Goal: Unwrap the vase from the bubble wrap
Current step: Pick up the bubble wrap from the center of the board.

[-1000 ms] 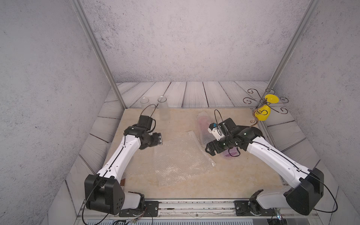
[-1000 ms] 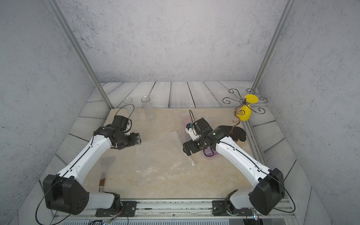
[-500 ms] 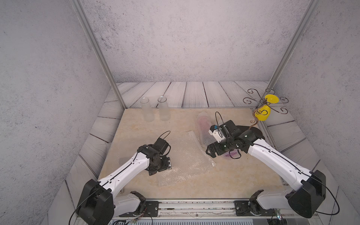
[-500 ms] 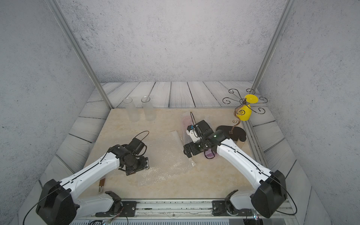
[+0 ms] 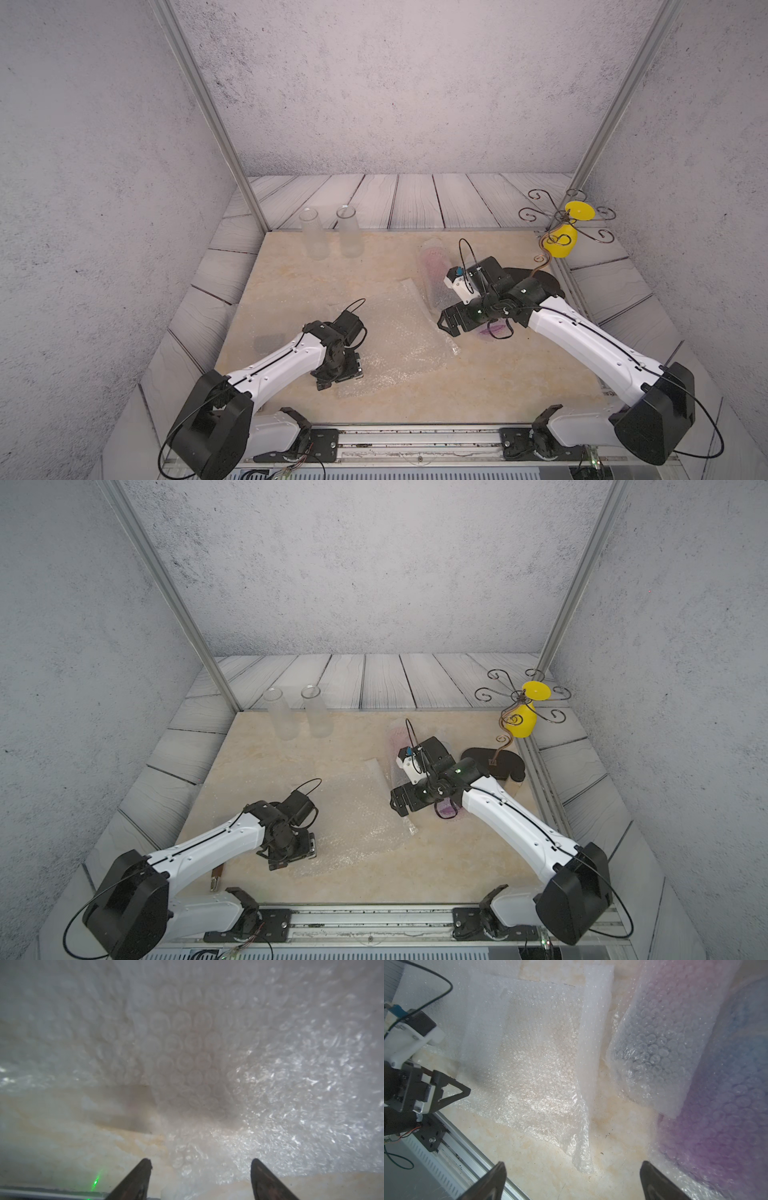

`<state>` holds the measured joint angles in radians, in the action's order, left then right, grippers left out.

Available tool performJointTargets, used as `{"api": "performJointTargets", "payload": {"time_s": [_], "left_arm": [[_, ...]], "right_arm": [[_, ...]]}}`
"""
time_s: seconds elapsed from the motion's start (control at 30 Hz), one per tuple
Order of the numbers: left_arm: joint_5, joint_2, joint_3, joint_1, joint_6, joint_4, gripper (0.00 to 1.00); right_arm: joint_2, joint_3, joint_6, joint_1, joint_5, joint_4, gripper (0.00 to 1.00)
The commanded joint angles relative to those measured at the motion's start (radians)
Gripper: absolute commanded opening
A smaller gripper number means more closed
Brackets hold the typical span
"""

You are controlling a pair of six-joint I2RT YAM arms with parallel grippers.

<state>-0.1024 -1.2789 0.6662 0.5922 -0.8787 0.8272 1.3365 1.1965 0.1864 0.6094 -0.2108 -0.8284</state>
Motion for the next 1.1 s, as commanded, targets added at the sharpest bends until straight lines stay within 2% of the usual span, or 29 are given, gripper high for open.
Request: {"api": "performJointTargets", "payload": {"time_s": [0.0, 0.17, 0.37, 0.47, 0.5, 0.67, 0.8, 0.9, 1.07], "left_arm": [[-0.018, -0.039, -0.03, 0.005, -0.008, -0.068, 0.74], [-0.041, -0.058, -0.058, 0.005, -0.02, -0.12, 0.62], [-0.041, -0.023, -0.083, 0.004, -0.04, -0.128, 0.34], [-0.024, 0.029, -0.081, 0.004, -0.043, -0.091, 0.04], [-0.02, 0.049, -0.074, 0.005, -0.041, -0.076, 0.0], [0.029, 0.1, 0.039, 0.003, 0.011, 0.063, 0.0], [0.129, 0.15, 0.152, 0.002, 0.038, 0.194, 0.0], [0.193, 0.224, 0.19, -0.011, 0.065, 0.226, 0.0], [0.188, 0.298, 0.269, -0.15, 0.198, 0.281, 0.0]], "right_arm": [[0.003, -0.005, 0.003, -0.003, -0.01, -0.003, 0.99], [-0.002, -0.005, 0.001, -0.003, -0.002, -0.006, 0.99], [0.009, 0.0, 0.003, -0.002, -0.01, -0.006, 0.99], [0.011, 0.002, 0.003, -0.003, -0.012, -0.005, 0.99], [0.007, 0.001, 0.003, -0.002, -0.009, -0.004, 0.99], [-0.013, -0.009, -0.019, -0.003, 0.007, -0.003, 0.99], [0.012, 0.043, -0.025, -0.003, 0.027, -0.027, 0.99], [0.031, 0.084, -0.02, -0.003, 0.032, -0.02, 0.99], [0.061, 0.14, -0.021, -0.002, 0.027, -0.023, 0.99]]}}
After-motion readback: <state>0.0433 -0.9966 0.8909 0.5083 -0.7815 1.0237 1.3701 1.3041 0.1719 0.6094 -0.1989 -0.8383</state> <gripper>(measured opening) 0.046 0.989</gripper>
